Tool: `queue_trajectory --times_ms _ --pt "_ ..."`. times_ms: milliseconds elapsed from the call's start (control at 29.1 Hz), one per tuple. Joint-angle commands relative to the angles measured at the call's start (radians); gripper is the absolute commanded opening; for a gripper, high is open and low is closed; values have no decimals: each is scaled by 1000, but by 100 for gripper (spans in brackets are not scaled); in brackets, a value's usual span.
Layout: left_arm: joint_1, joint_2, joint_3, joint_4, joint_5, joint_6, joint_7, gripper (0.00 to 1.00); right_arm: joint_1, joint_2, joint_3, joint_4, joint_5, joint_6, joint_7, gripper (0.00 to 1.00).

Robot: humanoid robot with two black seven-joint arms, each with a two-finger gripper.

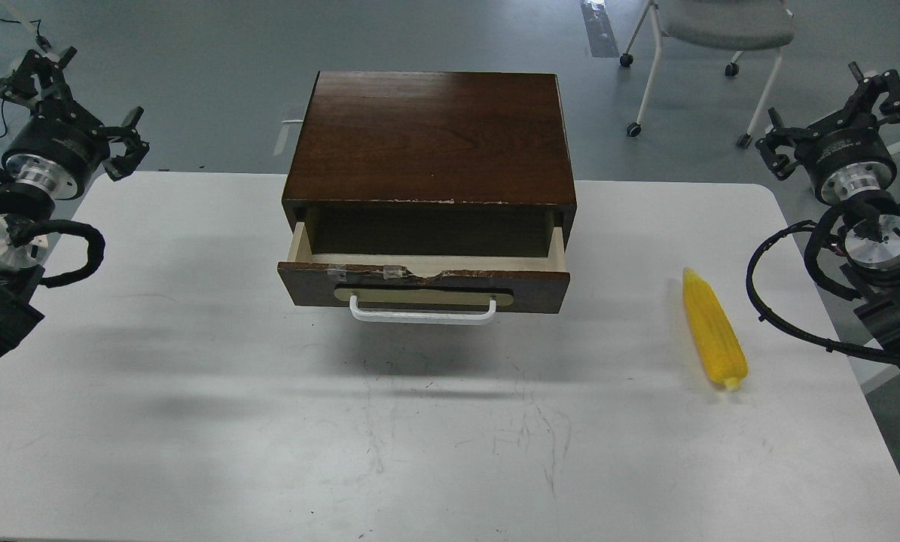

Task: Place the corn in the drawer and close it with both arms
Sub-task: 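Move the right gripper toward the yellow corn cob on the table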

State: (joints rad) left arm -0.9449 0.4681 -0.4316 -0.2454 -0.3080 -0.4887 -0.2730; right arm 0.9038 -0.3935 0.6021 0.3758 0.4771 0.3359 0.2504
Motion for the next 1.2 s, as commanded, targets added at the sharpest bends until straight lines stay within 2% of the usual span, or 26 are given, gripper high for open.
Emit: queue_trajectory --times_ms 0,343,412,584,687,790,927,996,1030,1099,1133,1167 --pt "0 3 -12 0 0 0 0 98 -2 -1 4 0 2 0 0 100" --pt "6 6 -12 0 0 0 3 98 21 -36 -21 8 -9 2 7 100" --pt "6 17 -10 0 0 0 5 98 76 -123 -30 11 -81 -7 1 100" --pt "0 30 -12 -2 0 0 1 98 220 -232 -169 23 -233 3 -5 100" --pt "0 30 -12 -2 0 0 1 98 268 -297 -300 101 -276 5 -16 100" --pt "2 30 -12 -3 0 0 1 98 361 -370 -505 262 -441 3 -16 100" --pt "2 32 -13 -3 0 0 0 98 434 -410 -626 388 -670 3 -19 100" --pt "0 36 -13 -3 0 0 0 98 454 -464 -653 550 -879 3 -48 100" --pt "0 37 -13 -3 0 0 0 98 454 -464 -653 551 -881 3 -48 100" --pt "0 41 -12 -3 0 0 1 98 454 -502 -656 690 -1043 -6 -106 100" --pt "0 43 -12 -3 0 0 1 98 451 -525 -659 777 -1175 -14 -153 100" --pt "1 44 -12 -3 0 0 1 98 448 -531 -665 814 -1254 -14 -172 100"
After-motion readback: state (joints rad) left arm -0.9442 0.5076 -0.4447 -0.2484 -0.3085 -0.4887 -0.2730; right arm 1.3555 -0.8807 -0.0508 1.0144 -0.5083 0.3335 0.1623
